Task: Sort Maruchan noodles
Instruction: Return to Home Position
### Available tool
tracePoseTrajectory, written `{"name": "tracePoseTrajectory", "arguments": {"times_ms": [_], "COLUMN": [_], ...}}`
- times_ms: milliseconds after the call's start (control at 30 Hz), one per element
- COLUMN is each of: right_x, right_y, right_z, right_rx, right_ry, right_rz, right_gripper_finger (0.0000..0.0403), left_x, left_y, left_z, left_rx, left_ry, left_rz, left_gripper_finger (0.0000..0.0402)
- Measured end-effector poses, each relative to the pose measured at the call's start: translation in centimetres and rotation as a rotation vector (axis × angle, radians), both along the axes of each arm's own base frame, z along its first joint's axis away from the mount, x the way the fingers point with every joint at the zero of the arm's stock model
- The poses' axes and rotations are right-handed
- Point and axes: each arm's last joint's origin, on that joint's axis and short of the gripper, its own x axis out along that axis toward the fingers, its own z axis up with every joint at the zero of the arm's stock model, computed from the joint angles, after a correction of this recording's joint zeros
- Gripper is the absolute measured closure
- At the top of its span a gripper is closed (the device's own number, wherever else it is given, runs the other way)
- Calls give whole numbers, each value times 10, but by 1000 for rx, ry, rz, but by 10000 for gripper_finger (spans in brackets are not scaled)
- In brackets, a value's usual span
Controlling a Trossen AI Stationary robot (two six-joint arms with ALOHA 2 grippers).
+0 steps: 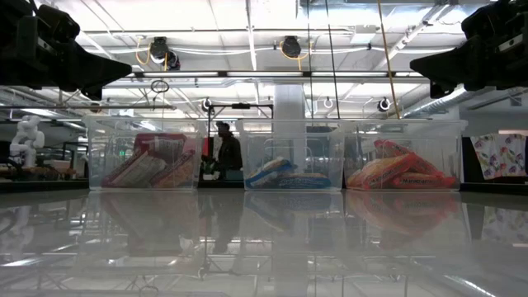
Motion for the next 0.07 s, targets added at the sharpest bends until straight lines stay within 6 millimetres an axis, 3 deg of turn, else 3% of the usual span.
{"name": "tracePoseTrajectory", "arguments": {"times_ms": [67], "right_x": [0], "right_y": [0], "right_z": [0], "right_rx": [0], "right_ry": [0], "right_rz": [0], "right_gripper_finger": [403], "left_x": [0], "left_y": [0], "left_z": [0], "left_rx": [0], "left_ry": [0], "left_rz": [0], "left_gripper_finger": [380]}}
